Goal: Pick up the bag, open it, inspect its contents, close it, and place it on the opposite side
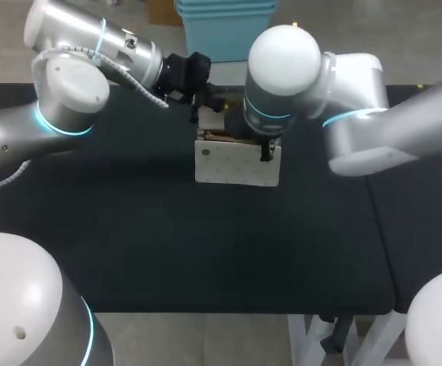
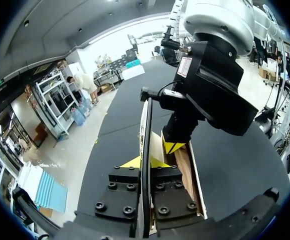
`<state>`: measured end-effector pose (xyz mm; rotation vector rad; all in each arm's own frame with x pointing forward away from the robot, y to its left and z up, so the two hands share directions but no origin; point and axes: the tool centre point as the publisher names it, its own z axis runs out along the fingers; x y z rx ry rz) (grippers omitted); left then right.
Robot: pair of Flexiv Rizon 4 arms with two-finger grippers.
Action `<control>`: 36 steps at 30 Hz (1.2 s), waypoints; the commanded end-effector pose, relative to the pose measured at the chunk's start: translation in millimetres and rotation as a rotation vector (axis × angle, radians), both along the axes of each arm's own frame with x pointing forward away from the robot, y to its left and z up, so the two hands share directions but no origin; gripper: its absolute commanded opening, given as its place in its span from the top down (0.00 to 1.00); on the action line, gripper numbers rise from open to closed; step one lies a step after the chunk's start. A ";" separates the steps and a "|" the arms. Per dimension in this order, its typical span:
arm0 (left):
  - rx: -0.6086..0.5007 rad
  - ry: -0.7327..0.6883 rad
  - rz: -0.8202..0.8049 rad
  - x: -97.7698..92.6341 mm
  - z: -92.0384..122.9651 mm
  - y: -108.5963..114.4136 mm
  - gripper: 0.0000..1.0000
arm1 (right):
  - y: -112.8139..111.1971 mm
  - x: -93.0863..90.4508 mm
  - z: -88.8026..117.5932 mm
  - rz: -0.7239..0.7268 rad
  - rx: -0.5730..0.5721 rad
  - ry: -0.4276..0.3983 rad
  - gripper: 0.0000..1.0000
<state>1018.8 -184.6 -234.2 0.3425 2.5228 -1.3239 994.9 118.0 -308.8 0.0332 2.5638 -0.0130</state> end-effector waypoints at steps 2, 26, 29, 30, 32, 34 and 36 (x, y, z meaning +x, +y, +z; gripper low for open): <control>-0.005 0.001 -0.004 -1.8 3.7 -4.1 1.00 | 14.5 15.9 -9.9 0.011 -0.014 0.033 1.00; -0.013 0.019 -0.005 -1.4 3.5 -7.2 1.00 | 45.6 -0.4 -26.2 0.070 0.022 0.063 1.00; -0.021 0.013 0.002 -2.3 7.2 -4.5 1.00 | 38.2 -0.3 -28.3 0.045 0.023 0.068 1.00; -0.022 0.011 0.003 -2.7 8.2 -3.8 1.00 | 36.0 -0.6 -28.9 0.035 0.023 0.070 1.00; -0.028 0.007 0.005 -3.2 9.6 -2.8 1.00 | 31.7 -1.0 -30.3 0.016 0.024 0.076 1.00; -0.033 0.007 0.007 -3.3 9.8 -2.4 1.00 | 28.9 -2.0 -31.3 0.006 0.030 0.080 1.00; -0.035 0.009 0.009 -3.0 8.6 -1.9 1.00 | 28.0 -4.5 -32.8 0.002 0.035 0.092 1.00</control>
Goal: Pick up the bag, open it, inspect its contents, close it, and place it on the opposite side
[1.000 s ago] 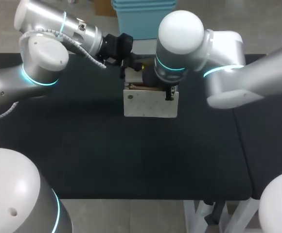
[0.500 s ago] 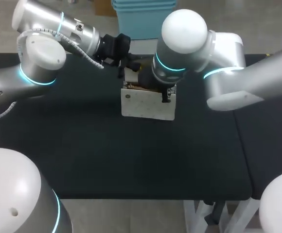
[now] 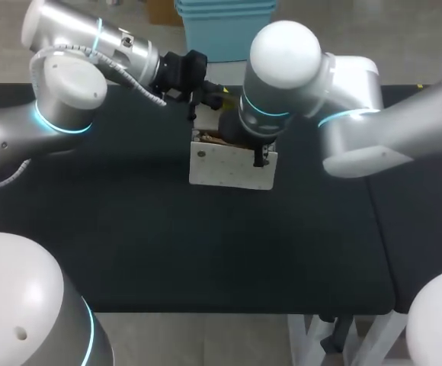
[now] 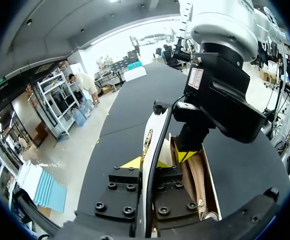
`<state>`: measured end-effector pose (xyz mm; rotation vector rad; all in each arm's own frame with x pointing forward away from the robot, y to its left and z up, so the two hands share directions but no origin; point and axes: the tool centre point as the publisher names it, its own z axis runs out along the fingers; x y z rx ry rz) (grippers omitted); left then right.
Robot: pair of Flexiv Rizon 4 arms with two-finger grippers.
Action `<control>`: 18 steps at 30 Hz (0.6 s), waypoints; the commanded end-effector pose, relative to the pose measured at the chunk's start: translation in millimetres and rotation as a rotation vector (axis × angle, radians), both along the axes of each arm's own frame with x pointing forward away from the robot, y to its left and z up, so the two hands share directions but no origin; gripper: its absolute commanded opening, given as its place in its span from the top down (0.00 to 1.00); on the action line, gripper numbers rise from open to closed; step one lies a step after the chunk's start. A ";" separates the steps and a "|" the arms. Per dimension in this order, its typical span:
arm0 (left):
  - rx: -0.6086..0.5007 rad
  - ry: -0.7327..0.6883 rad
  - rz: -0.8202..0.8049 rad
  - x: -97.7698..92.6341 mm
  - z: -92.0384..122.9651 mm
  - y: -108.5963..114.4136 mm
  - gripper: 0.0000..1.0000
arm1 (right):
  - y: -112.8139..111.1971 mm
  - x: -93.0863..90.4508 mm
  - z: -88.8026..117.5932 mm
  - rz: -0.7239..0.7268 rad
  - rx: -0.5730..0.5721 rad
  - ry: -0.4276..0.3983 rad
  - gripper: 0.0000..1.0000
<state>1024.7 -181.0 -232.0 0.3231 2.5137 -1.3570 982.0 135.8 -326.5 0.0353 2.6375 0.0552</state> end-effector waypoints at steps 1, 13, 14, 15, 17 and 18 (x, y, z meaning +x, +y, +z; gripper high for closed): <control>-0.012 -0.002 0.004 -8.8 5.6 -5.4 1.00 | 9.9 7.4 -16.3 -0.013 -0.016 0.027 1.00; -0.039 -0.028 -0.015 -8.5 -2.8 -1.4 1.00 | 10.0 -4.8 -23.7 -0.015 0.001 0.071 0.00; -0.039 -0.033 -0.012 -8.1 -3.8 -1.0 1.00 | 10.0 -5.2 -23.9 -0.015 0.001 0.073 0.00; -0.044 -0.039 -0.015 -7.5 -4.5 -0.7 1.00 | 9.9 -5.8 -23.9 -0.016 0.001 0.074 0.00; -0.053 -0.047 -0.018 -6.8 -5.1 0.8 1.00 | 9.8 -6.7 -23.7 -0.017 0.001 0.077 0.00; -0.063 -0.054 -0.020 -6.5 -4.7 2.1 1.00 | 9.5 -7.3 -23.9 -0.018 0.000 0.080 0.00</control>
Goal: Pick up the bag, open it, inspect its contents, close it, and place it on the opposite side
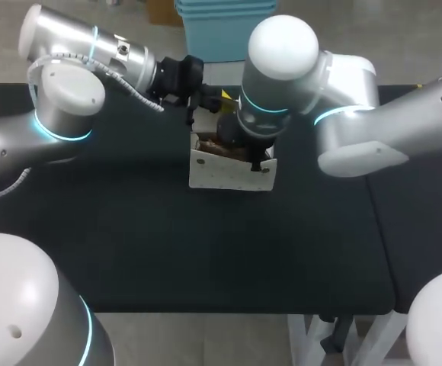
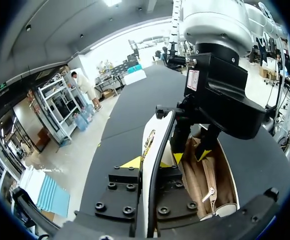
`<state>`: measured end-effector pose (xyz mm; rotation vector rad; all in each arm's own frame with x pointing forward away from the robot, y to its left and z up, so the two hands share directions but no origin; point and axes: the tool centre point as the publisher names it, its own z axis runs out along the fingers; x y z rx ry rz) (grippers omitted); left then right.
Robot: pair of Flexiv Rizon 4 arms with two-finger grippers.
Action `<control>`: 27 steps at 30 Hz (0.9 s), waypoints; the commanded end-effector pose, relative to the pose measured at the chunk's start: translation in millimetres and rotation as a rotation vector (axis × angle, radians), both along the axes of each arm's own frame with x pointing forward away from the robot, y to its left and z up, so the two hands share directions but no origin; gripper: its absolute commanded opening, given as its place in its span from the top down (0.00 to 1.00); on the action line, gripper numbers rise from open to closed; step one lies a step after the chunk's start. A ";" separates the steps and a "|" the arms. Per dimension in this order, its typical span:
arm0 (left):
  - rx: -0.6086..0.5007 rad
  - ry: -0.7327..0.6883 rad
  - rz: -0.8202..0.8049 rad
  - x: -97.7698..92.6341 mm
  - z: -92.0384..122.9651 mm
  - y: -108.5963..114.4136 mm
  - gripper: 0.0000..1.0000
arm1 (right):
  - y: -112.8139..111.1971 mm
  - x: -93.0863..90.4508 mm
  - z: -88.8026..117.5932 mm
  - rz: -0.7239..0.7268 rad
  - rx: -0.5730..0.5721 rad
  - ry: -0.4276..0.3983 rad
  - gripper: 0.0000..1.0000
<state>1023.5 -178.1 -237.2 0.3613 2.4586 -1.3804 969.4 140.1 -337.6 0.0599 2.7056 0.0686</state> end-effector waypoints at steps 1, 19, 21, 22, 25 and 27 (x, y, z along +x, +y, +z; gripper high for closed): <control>-0.035 -0.019 -0.009 -5.3 0.9 -0.3 1.00 | 5.1 5.1 -13.0 -0.004 -0.014 0.013 0.00; -0.053 -0.093 -0.061 -5.4 -1.0 0.3 1.00 | 6.6 3.6 -15.5 -0.004 -0.018 0.025 0.00; -0.053 -0.091 -0.062 -5.7 0.4 0.0 1.00 | 6.6 3.7 -15.4 -0.004 -0.018 0.024 0.00; -0.051 -0.090 -0.062 -6.0 0.9 -0.1 1.00 | 6.6 3.7 -15.2 -0.004 -0.018 0.024 0.00; -0.045 -0.081 -0.065 -6.9 2.0 -0.5 1.00 | 6.5 3.8 -15.1 -0.005 -0.017 0.022 0.00; -0.042 -0.064 -0.072 -7.4 2.3 -0.9 1.00 | 6.4 3.8 -14.8 -0.005 -0.017 0.021 0.00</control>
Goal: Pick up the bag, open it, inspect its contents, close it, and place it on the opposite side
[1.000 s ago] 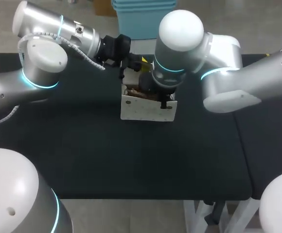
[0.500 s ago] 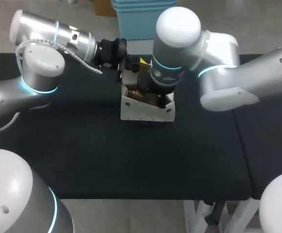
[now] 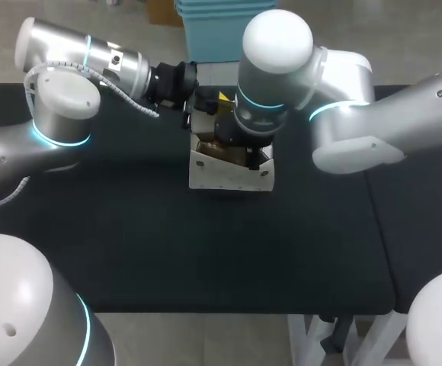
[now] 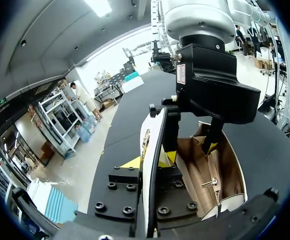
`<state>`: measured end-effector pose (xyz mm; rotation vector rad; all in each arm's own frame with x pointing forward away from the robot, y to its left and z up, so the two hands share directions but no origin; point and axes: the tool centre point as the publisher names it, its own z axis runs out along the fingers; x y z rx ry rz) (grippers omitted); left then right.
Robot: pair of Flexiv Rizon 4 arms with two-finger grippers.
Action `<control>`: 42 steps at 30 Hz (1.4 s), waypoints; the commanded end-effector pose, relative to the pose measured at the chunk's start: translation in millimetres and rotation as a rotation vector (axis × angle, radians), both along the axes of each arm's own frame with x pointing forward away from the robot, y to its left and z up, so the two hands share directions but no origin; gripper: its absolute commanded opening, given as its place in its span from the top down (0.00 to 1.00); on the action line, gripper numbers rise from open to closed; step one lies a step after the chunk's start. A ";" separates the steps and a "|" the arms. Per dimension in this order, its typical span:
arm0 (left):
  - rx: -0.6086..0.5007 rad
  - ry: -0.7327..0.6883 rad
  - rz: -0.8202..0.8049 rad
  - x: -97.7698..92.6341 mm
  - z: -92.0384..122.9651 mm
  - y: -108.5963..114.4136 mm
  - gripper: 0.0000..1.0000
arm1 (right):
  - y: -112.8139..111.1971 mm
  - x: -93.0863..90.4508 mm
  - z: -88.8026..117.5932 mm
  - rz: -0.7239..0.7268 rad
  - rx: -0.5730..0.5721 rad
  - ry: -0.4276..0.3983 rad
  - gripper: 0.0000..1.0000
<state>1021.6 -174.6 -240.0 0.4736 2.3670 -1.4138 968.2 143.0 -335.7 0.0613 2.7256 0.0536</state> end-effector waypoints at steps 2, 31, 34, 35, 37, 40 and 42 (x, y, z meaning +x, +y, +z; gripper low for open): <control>0.006 0.017 -0.009 -5.8 5.8 -4.5 1.00 | 3.4 5.0 -16.4 -0.004 -0.006 0.000 0.00; 0.020 0.030 0.030 -6.7 12.8 -3.6 1.00 | -0.7 -15.2 51.7 -0.037 -0.018 -0.225 0.61; 0.017 0.033 0.033 -5.1 13.4 -5.0 1.00 | -4.9 -22.7 70.7 -0.051 -0.023 -0.286 0.62; 0.014 0.036 0.035 -3.9 13.6 -5.6 1.00 | -6.0 -25.2 76.2 -0.053 -0.024 -0.303 0.62; 0.007 0.036 0.041 -1.7 15.8 -5.9 1.00 | -7.5 -29.9 83.5 -0.057 -0.030 -0.319 0.63; -0.012 0.041 0.042 3.2 17.3 -4.3 1.00 | -8.7 -36.7 86.8 -0.065 -0.034 -0.339 0.81; -0.019 0.059 0.040 8.5 11.2 -3.9 1.00 | -9.8 -42.3 85.0 -0.070 -0.030 -0.340 0.93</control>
